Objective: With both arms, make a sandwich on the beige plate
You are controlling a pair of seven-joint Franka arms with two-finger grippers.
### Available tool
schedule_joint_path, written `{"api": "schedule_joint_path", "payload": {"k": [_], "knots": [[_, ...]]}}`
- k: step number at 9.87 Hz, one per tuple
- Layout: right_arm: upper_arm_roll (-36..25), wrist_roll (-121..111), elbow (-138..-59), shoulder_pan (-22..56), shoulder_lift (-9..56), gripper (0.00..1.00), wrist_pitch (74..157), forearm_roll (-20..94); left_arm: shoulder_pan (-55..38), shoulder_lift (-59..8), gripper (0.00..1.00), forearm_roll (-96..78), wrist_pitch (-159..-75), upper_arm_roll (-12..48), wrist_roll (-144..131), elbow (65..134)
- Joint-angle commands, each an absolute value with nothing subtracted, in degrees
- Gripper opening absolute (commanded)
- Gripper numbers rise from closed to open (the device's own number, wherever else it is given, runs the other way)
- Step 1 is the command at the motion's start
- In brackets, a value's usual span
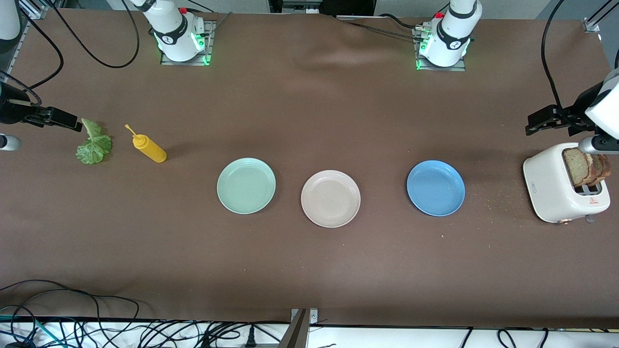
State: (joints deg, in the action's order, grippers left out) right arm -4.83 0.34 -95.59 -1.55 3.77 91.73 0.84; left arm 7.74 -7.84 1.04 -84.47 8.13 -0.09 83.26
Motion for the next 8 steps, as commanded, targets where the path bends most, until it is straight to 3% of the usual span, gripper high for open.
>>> {"api": "schedule_joint_path", "payload": {"k": [1, 8], "knots": [[-4.5, 1.3, -94.6, -1.4, 3.6, 1.0, 90.5, 0.5, 7.8, -9.1, 1.0, 2.0, -84.2, 8.3, 0.2, 81.1], [-4.7, 0.9, -94.3, -1.6, 3.9, 1.0, 90.5, 0.2, 7.9, -9.1, 1.0, 2.1, -84.2, 8.3, 0.4, 81.1]]}}
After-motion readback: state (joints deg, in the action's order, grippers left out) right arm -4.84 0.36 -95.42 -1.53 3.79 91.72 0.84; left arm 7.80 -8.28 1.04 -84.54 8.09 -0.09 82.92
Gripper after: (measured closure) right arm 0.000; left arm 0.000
